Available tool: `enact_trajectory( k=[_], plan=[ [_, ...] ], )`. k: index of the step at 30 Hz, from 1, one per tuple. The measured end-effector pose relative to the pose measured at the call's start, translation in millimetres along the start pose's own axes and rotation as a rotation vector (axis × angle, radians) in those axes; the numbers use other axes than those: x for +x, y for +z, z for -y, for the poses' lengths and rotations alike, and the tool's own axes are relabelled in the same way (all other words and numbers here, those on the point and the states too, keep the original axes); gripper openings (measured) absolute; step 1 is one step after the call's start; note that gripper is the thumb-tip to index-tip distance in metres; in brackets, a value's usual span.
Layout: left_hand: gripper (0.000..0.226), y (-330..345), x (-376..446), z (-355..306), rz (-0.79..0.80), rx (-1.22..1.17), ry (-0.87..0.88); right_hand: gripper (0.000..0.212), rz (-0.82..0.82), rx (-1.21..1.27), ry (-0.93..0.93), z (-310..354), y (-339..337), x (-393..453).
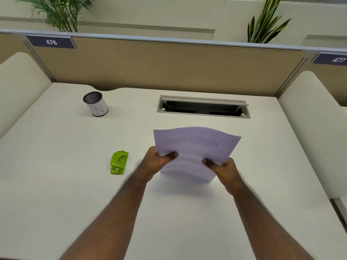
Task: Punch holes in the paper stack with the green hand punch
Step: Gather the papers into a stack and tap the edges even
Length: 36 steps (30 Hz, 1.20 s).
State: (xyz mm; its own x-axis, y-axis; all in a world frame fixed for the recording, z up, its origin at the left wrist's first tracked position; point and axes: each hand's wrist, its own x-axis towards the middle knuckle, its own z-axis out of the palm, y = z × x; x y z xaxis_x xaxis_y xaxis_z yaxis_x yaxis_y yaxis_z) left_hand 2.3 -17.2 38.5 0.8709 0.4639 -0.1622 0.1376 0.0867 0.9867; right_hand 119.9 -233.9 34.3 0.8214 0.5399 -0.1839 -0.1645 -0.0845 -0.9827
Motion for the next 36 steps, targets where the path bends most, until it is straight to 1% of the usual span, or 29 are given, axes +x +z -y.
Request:
enact_trajectory(
  k=[6,10,14,17,18,19,21,22,23,24,25,27,28,30,32,34,36],
  plan=[
    [0.034,3.4,3.3,-4.7,-0.054,-0.047,0.056,0.026,0.014,0.011,-0.023,4.0,-0.3,2.7],
    [0.030,5.7,1.5,0.7,-0.065,-0.049,0.015,0.022,-0.009,-0.004,-0.003,-1.1,1.1,1.3],
    [0.034,6.2,4.8,7.3,-0.070,-0.073,0.015,0.019,-0.029,0.004,-0.017,-3.7,0.3,4.5],
    [0.034,7.3,4.8,14.9,-0.099,-0.099,-0.065,0.015,-0.048,-0.027,0.000,-8.3,0.1,4.3],
    [0.033,7.8,5.1,16.5,-0.122,-0.134,-0.085,0.018,-0.051,-0.035,-0.018,-9.4,-1.1,4.2],
    [0.030,8.0,5.3,16.3,-0.153,-0.182,-0.095,0.027,-0.066,-0.049,-0.037,-10.3,-3.2,4.6],
    [0.028,7.4,5.5,13.6,-0.214,-0.321,-0.097,0.060,-0.163,-0.098,-0.005,-13.6,-10.4,6.1],
    [0.033,7.4,5.3,11.7,-0.224,-0.411,-0.093,0.078,-0.220,-0.095,0.055,-16.4,-13.8,5.4],
    [0.040,8.3,4.9,10.0,-0.229,-0.502,-0.095,0.091,-0.233,-0.063,0.121,-19.4,-15.6,3.5],
    [0.047,10.1,4.4,8.9,-0.243,-0.574,-0.115,0.097,-0.192,-0.011,0.171,-23.1,-15.5,0.5],
    [0.054,13.1,3.8,8.2,-0.272,-0.615,-0.152,0.098,-0.111,0.041,0.208,-27.8,-14.4,-2.1],
    [0.058,21.3,1.3,9.0,-0.318,-0.651,-0.225,0.088,0.051,0.157,0.272,-35.5,-9.1,-5.6],
    [0.054,25.7,-0.6,10.5,-0.310,-0.681,-0.235,0.076,0.083,0.238,0.277,-38.5,-6.9,-6.3],
    [0.043,30.6,-3.0,14.1,-0.283,-0.742,-0.241,0.049,0.040,0.357,0.246,-42.9,-5.6,-5.0],
    [0.035,25.6,-4.4,16.0,-0.286,-0.739,-0.263,0.031,-0.052,0.351,0.226,-45.1,-11.4,-2.0],
    [0.024,11.1,-1.5,18.4,-0.276,-0.740,-0.269,0.025,-0.104,0.295,0.220,-43.9,-24.6,-0.3],
    [0.018,-11.0,3.1,16.6,-0.258,-0.745,-0.244,0.024,-0.110,0.224,0.200,-38.5,-40.7,-0.5]
  ],
)
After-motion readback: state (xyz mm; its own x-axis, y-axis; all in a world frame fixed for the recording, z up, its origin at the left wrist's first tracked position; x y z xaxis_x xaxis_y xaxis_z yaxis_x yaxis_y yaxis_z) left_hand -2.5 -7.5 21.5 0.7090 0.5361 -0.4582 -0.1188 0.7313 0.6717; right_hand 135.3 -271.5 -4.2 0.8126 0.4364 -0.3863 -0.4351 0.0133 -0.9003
